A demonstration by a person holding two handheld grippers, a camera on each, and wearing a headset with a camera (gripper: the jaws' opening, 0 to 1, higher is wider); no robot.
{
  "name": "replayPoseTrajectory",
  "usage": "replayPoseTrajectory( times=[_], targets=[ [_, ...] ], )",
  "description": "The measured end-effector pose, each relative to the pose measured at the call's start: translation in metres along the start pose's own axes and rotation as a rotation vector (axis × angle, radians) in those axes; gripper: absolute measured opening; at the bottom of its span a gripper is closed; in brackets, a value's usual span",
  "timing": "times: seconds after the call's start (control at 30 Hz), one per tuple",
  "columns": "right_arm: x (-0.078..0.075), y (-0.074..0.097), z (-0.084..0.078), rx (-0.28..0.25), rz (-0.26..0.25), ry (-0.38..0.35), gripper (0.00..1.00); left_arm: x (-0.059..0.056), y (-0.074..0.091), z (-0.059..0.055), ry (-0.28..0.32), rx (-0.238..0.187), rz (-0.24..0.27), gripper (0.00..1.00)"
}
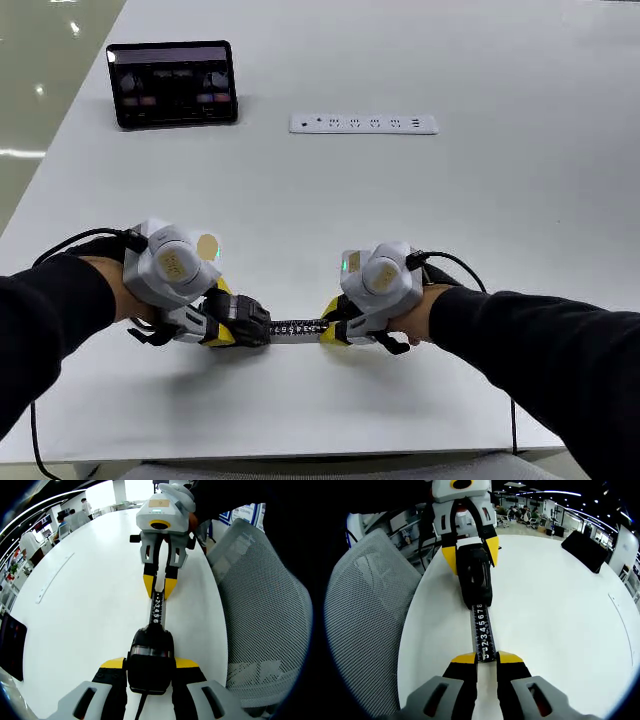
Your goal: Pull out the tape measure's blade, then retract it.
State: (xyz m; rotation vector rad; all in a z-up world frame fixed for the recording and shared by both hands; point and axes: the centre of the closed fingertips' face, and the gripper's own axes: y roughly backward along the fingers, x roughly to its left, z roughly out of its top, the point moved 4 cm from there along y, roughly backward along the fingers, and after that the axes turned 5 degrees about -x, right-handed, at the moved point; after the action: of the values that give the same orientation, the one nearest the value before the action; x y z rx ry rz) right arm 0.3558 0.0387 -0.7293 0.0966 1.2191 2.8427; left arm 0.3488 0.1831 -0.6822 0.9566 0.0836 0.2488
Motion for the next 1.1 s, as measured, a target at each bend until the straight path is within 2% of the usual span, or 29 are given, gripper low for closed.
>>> replayPoseTrajectory(
  times=[0.6, 1.1],
  targets=[
    [0.001, 0.011, -0.011, 0.011, -0.009, -0.003, 0.09, -0.002, 0.000, 0.000, 0.002, -0.003, 0.002, 0.30],
    [-0.004, 0.023, -0.022, 0.019, -0.023, -0.015, 0.09, -0.002, 0.000, 0.000, 0.011, -0.008, 0.005, 0.30]
  ],
)
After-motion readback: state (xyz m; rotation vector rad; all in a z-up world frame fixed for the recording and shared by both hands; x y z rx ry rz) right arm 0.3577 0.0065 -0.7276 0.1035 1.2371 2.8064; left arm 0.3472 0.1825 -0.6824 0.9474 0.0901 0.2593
